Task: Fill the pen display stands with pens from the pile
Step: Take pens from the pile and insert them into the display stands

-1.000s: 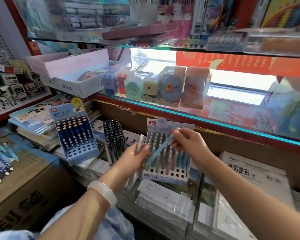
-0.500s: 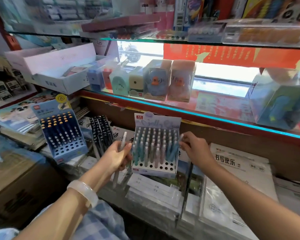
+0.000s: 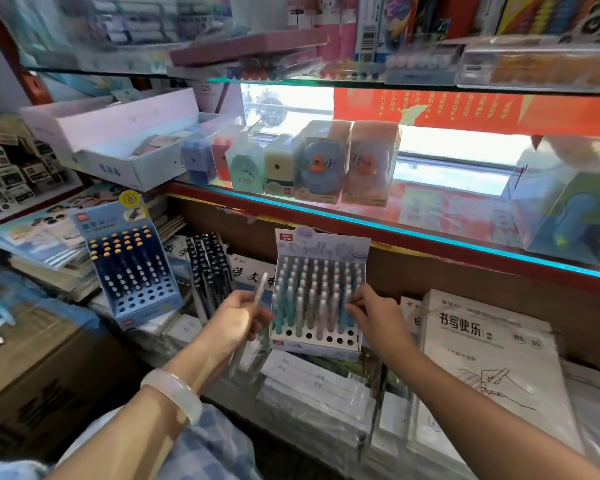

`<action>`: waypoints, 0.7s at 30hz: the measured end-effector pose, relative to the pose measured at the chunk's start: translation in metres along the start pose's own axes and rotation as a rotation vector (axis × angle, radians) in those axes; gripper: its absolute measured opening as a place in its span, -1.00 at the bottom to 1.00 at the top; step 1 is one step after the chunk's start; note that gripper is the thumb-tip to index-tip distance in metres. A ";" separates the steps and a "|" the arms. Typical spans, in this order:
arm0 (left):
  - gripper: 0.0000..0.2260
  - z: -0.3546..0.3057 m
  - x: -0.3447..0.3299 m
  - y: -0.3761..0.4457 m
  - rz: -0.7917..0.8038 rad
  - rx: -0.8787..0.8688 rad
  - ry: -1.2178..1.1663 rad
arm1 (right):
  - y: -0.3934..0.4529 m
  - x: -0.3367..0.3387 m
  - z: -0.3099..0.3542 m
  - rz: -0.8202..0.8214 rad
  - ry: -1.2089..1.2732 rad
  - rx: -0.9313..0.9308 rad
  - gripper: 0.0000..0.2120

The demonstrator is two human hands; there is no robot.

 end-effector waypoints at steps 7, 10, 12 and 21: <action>-0.91 -0.008 0.005 -0.004 0.066 -0.017 -0.103 | -0.001 -0.011 -0.004 -0.021 -0.042 -0.013 -0.91; -0.92 -0.011 0.012 -0.006 0.069 -0.002 -0.154 | -0.003 -0.005 0.000 0.009 -0.072 -0.049 -0.85; -0.92 -0.014 0.016 -0.007 0.059 0.005 -0.179 | -0.005 0.004 0.006 -0.062 -0.090 -0.043 -0.84; -0.94 -0.015 0.014 -0.014 0.121 -0.116 -0.125 | 0.012 0.017 0.102 0.208 0.557 -0.087 -0.83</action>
Point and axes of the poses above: each hand's wrist, its own y-axis towards the middle knuckle, its own x-axis out of the back of the hand, z = x × y, the point moved 1 cm from there along y, towards the middle knuckle, and after that the axes turned 10 degrees about -z, right-handed, at the moved point
